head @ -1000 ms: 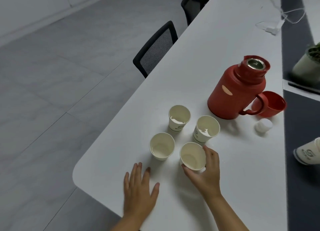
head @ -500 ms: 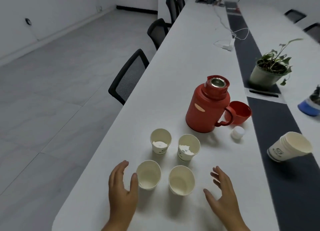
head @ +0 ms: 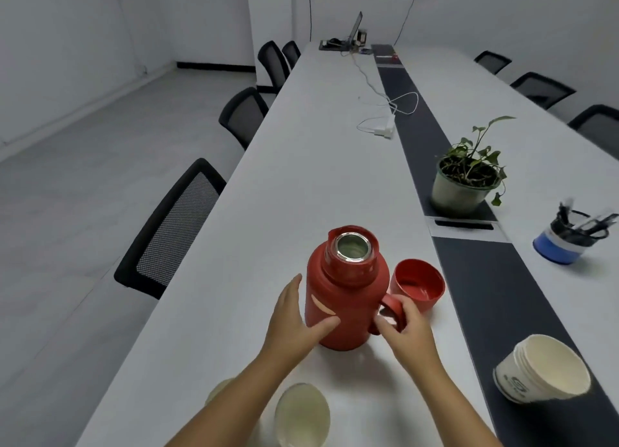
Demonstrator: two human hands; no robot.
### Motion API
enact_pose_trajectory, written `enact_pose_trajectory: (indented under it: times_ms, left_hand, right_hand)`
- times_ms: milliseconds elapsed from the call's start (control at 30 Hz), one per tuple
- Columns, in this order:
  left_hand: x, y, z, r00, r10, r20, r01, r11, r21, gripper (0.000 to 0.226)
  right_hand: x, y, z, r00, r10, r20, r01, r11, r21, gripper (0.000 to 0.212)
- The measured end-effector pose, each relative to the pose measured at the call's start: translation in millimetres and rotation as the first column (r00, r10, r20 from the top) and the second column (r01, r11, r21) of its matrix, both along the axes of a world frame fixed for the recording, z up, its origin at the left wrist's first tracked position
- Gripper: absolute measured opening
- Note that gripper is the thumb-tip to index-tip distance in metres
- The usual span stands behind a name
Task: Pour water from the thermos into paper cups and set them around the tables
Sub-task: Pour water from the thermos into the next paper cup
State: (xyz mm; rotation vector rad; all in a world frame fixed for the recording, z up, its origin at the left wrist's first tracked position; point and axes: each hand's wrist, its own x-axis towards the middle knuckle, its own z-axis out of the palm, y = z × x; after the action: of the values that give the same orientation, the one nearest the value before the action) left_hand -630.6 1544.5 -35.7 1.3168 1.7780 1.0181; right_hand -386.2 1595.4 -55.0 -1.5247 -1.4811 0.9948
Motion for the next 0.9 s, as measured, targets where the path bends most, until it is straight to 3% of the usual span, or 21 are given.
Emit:
enact_pose_trajectory:
  times_ms: [33, 67, 167, 233, 400, 600, 800, 900]
  left_hand:
    - [-1.5, 11.1, 6.3, 0.998, -0.047, 0.035, 0.047, 0.999, -0.009, 0.12]
    - [-3.8, 19.5, 13.5, 0.991, -0.096, 0.09, 0.097, 0.995, -0.008, 0.116]
    - [-11.6, 28.8, 32.4, 0.969, -0.217, 0.115, 0.217, 0.976, 0.014, 0.106]
    - [-13.3, 27.3, 39.8, 0.971, -0.222, 0.085, 0.221, 0.975, 0.031, 0.108]
    - [-1.3, 1.8, 56.2, 0.981, -0.188, 0.04, 0.186, 0.981, 0.059, 0.101]
    - [38.9, -53.4, 90.9, 0.983, -0.175, 0.051, 0.167, 0.976, 0.139, 0.104]
    - [85.4, -116.2, 107.6, 0.976, -0.144, 0.165, 0.117, 0.98, 0.164, 0.094]
    - [104.5, -149.6, 106.3, 0.96, -0.146, 0.238, 0.11, 0.981, 0.16, 0.096]
  right_hand:
    - [-3.9, 7.1, 0.4, 0.999, 0.003, -0.05, -0.005, 0.999, -0.04, 0.016]
    - [-6.7, 12.0, -1.7, 0.997, -0.003, -0.082, -0.003, 0.998, -0.07, 0.014]
    - [-13.7, 14.6, -13.2, 0.995, -0.079, -0.067, 0.076, 0.996, -0.054, 0.025]
    - [-16.4, 10.1, -16.0, 0.992, -0.123, -0.01, 0.122, 0.992, -0.026, 0.033]
    - [-7.6, -17.6, 0.3, 0.988, -0.15, -0.04, 0.151, 0.988, 0.019, 0.043]
    - [37.0, -73.1, 70.5, 0.993, -0.118, -0.034, 0.12, 0.988, 0.093, 0.037]
    - [83.6, -138.9, 130.0, 0.985, -0.113, 0.131, 0.091, 0.982, 0.166, 0.042]
    - [108.7, -171.3, 146.7, 0.948, -0.088, 0.306, 0.017, 0.974, 0.228, 0.045]
